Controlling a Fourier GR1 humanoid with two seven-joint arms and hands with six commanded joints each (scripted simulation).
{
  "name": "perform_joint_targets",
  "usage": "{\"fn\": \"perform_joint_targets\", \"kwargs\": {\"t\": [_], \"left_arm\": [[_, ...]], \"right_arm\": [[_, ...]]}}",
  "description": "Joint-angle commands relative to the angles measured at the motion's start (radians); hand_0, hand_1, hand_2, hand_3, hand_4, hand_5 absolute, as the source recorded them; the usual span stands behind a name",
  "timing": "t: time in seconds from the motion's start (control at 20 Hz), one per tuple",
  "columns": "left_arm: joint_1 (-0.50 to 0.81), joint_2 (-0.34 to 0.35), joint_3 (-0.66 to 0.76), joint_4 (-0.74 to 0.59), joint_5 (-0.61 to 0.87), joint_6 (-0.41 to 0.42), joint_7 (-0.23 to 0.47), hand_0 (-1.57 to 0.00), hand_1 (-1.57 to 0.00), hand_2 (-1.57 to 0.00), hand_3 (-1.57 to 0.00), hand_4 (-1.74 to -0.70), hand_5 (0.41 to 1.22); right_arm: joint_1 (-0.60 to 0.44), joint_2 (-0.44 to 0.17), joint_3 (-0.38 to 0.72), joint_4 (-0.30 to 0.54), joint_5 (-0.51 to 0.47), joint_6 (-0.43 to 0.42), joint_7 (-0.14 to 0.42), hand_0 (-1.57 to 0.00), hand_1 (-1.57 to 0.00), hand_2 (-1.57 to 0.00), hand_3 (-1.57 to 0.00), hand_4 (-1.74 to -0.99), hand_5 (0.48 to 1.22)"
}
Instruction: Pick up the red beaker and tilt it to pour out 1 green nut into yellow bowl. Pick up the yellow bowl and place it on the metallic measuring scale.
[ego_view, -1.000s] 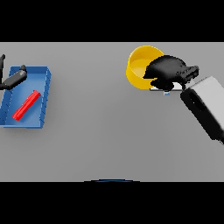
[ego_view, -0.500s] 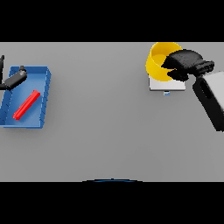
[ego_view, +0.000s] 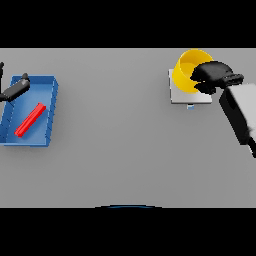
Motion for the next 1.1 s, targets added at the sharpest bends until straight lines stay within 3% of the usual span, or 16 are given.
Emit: {"fn": "perform_joint_targets", "kwargs": {"t": [0.0,0.2,0.3,0.35,0.4,0.5,0.65,0.8,1.05], "left_arm": [[0.005,0.000,-0.001,-0.003,0.001,0.001,-0.002,0.00,0.00,0.00,0.00,-0.80,0.729],[-0.014,-0.015,-0.004,0.009,0.002,-0.002,0.007,0.00,0.00,0.00,0.00,-0.81,0.734],[-0.008,-0.011,-0.003,0.007,0.001,0.003,0.003,0.00,0.00,0.00,0.00,-0.81,0.740],[-0.020,-0.023,-0.001,0.031,0.004,-0.007,-0.002,0.00,0.00,0.00,0.00,-0.81,0.745],[-0.016,-0.026,-0.005,0.035,0.005,-0.013,-0.005,0.00,0.00,0.00,0.00,-0.81,0.745],[-0.018,-0.029,-0.010,0.034,-0.001,-0.010,0.002,0.00,0.00,0.00,0.00,-0.81,0.744],[-0.021,-0.031,-0.010,0.044,-0.006,-0.013,-0.014,0.00,0.00,0.00,0.00,-0.81,0.740],[-0.019,-0.039,-0.005,0.049,0.002,-0.010,-0.022,0.00,0.00,0.00,0.00,-0.81,0.739],[-0.026,-0.037,-0.003,0.045,0.003,-0.007,-0.002,0.00,0.00,0.00,0.00,-0.82,0.733]], "right_arm": [[-0.012,0.005,0.004,0.027,0.004,-0.005,-0.009,-1.57,-1.50,-1.56,-1.50,-1.727,1.221],[-0.027,0.023,0.009,0.084,-0.010,-0.026,-0.037,-1.55,-1.42,-1.57,-1.48,-1.721,1.221],[-0.035,0.030,0.009,0.107,-0.019,-0.017,-0.035,-1.54,-1.41,-1.57,-1.17,-1.728,1.221],[-0.040,0.038,0.005,0.120,-0.024,-0.016,-0.032,-1.54,-1.44,-1.50,-1.02,-1.659,1.221],[-0.046,0.041,0.001,0.135,-0.027,-0.016,-0.025,-1.52,-1.35,-1.35,-0.91,-1.596,1.134],[-0.047,0.040,-0.002,0.146,-0.032,-0.005,-0.033,-0.98,-0.87,-0.95,-0.76,-1.504,0.983],[-0.060,0.046,-0.002,0.173,-0.031,0.010,-0.038,-0.50,-0.44,-0.60,-0.64,-1.425,0.851],[-0.077,0.052,0.008,0.207,-0.018,0.013,-0.075,-0.25,-0.23,-0.39,-0.54,-1.385,0.780],[-0.103,0.061,0.024,0.254,0.007,0.010,-0.107,-0.08,-0.07,-0.17,-0.39,-1.325,0.737]]}}
